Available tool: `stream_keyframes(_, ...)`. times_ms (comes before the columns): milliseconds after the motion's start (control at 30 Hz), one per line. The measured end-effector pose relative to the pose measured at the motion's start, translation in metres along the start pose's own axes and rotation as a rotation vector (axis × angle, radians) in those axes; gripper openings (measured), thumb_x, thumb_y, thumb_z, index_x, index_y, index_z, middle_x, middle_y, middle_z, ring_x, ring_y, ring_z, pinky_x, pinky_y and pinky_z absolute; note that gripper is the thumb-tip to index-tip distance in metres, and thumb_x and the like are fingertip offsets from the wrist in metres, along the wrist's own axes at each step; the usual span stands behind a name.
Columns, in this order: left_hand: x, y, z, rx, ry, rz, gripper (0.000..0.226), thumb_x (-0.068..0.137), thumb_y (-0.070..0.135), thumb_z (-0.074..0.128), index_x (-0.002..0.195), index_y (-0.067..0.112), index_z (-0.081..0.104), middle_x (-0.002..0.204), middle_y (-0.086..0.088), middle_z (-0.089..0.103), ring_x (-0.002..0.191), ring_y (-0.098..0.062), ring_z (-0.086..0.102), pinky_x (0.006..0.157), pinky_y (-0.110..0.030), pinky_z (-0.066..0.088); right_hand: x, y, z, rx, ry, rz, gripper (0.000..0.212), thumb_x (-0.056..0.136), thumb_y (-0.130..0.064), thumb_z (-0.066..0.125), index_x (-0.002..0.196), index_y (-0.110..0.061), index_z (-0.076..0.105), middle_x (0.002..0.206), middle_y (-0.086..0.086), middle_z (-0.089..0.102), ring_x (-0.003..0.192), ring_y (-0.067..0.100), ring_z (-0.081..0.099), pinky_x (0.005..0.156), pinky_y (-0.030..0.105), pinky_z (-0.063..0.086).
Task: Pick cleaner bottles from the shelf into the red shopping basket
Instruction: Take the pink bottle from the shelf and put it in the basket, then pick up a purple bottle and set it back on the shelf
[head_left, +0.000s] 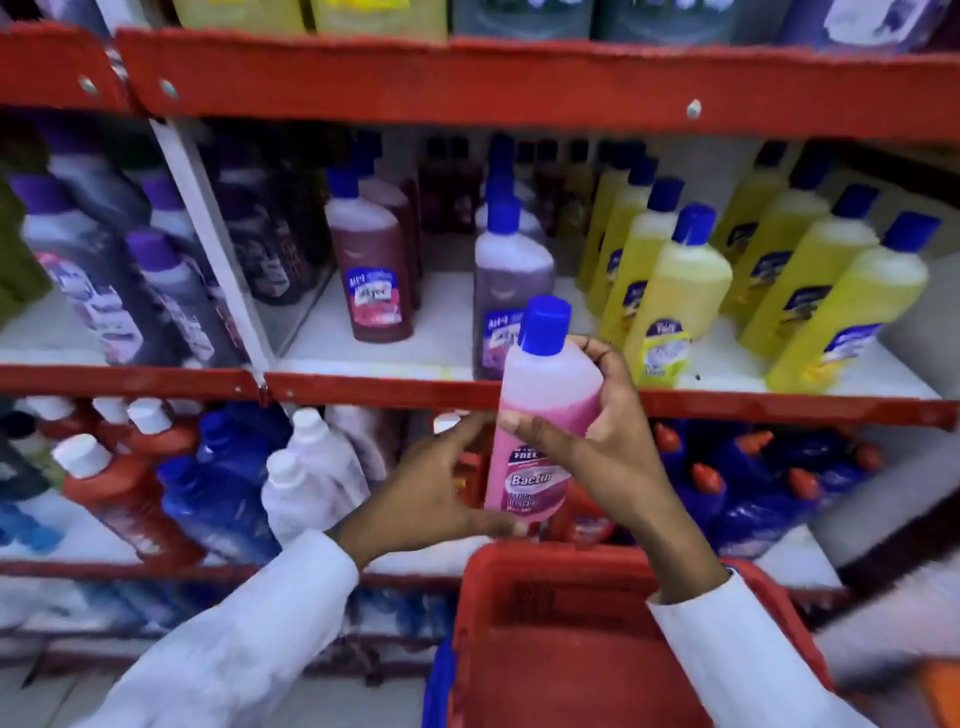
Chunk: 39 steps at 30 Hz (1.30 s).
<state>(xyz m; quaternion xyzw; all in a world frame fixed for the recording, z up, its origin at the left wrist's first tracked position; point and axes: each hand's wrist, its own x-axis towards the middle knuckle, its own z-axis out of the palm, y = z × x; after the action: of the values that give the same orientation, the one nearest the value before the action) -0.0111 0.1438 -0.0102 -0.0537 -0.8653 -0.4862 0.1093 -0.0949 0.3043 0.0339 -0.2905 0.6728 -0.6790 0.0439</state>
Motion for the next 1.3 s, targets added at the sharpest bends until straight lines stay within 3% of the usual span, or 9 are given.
stream_keyframes(100, 0.002, -0.009, 0.046, -0.098, 0.09, -0.067, 0.069, 0.063, 0.025, 0.091, 0.121, 0.031, 0.055, 0.109, 0.012, 0.072, 0.097, -0.012, 0.07, 0.082, -0.032, 0.058, -0.023, 0.039, -0.018, -0.097, -0.043, 0.041, 0.081, 0.057, -0.048, 0.09, 0.124, -0.033, 0.048, 0.127, 0.005, 0.063, 0.116, 0.027, 0.064, 0.098, 0.051, 0.054)
stream_keyframes(267, -0.009, -0.06, 0.117, -0.089, 0.088, -0.256, 0.062, 0.06, 0.03, 0.086, 0.116, 0.016, 0.063, 0.109, 0.005, 0.073, 0.1, -0.003, 0.068, 0.086, -0.028, 0.056, -0.057, 0.095, -0.052, -0.374, -0.149, 0.09, 0.072, 0.053, -0.038, 0.091, 0.118, -0.02, 0.063, 0.115, 0.0, 0.068, 0.104, 0.011, 0.062, 0.091, 0.017, 0.048)
stream_keyframes(500, -0.023, -0.145, 0.194, -0.009, -0.011, -0.541, 0.071, 0.05, 0.03, 0.084, 0.117, 0.014, 0.066, 0.116, -0.008, 0.072, 0.106, -0.017, 0.067, 0.093, -0.04, 0.054, -0.09, 0.204, -0.083, -0.493, -0.289, 0.351, 0.061, 0.049, -0.014, 0.092, 0.108, -0.018, 0.075, 0.101, -0.001, 0.079, 0.087, 0.011, 0.073, 0.084, 0.038, 0.06)
stream_keyframes(633, -0.025, -0.17, 0.228, 0.015, 0.02, -0.779, 0.059, 0.065, 0.008, 0.079, 0.121, 0.002, 0.06, 0.123, -0.021, 0.064, 0.117, -0.032, 0.059, 0.096, -0.033, 0.043, -0.106, 0.252, -0.076, -0.457, -0.33, 0.423, 0.05, 0.053, -0.03, 0.088, 0.1, -0.016, 0.078, 0.096, -0.004, 0.079, 0.08, -0.016, 0.065, 0.076, 0.005, 0.048)
stream_keyframes(767, -0.033, -0.191, 0.247, 0.001, -0.007, -0.906, 0.047, 0.072, 0.006, 0.079, 0.116, 0.003, 0.063, 0.116, -0.021, 0.068, 0.109, -0.035, 0.063, 0.089, -0.033, 0.048, -0.119, 0.291, -0.072, -0.472, -0.334, 0.52, 0.049, 0.053, -0.039, 0.084, 0.098, -0.02, 0.077, 0.096, 0.002, 0.081, 0.086, 0.007, 0.072, 0.08, 0.021, 0.053)
stream_keyframes(933, -0.044, -0.226, 0.261, -0.024, 0.069, -0.846, 0.054, 0.056, 0.018, 0.06, 0.107, 0.004, 0.07, 0.108, -0.023, 0.072, 0.103, -0.032, 0.067, 0.093, -0.051, 0.053, -0.12, 0.306, -0.074, -0.519, -0.358, 0.532, 0.05, 0.056, -0.033, 0.086, 0.102, -0.018, 0.076, 0.099, -0.002, 0.079, 0.087, 0.007, 0.072, 0.079, 0.021, 0.054)
stream_keyframes(1067, -0.025, -0.167, 0.223, 0.114, 0.046, -0.798, 0.043, 0.062, 0.007, 0.063, 0.104, 0.01, 0.071, 0.107, -0.016, 0.073, 0.106, -0.028, 0.066, 0.09, -0.033, 0.049, -0.099, 0.289, -0.077, -0.633, -0.466, 0.482, 0.047, 0.056, -0.015, 0.078, 0.103, -0.015, 0.077, 0.104, 0.005, 0.08, 0.095, 0.019, 0.074, 0.087, 0.031, 0.056)
stream_keyframes(1133, -0.017, -0.134, 0.198, 0.22, 0.091, -0.667, 0.033, 0.073, 0.004, 0.058, 0.102, 0.013, 0.072, 0.105, -0.009, 0.073, 0.103, -0.021, 0.065, 0.086, -0.024, 0.043, -0.084, 0.266, -0.079, -0.665, -0.468, 0.424, 0.047, 0.06, -0.009, 0.073, 0.106, -0.018, 0.077, 0.106, 0.002, 0.08, 0.098, 0.019, 0.074, 0.091, 0.03, 0.056)
stream_keyframes(1300, -0.005, -0.063, 0.118, 0.509, 0.21, -0.268, 0.036, 0.068, 0.008, 0.063, 0.101, 0.022, 0.067, 0.104, -0.005, 0.07, 0.097, -0.021, 0.058, 0.087, -0.032, 0.046, -0.039, 0.179, -0.074, -0.572, -0.321, 0.201, 0.034, 0.072, -0.014, 0.067, 0.101, -0.03, 0.072, 0.092, -0.013, 0.077, 0.082, 0.003, 0.073, 0.079, 0.034, 0.061)
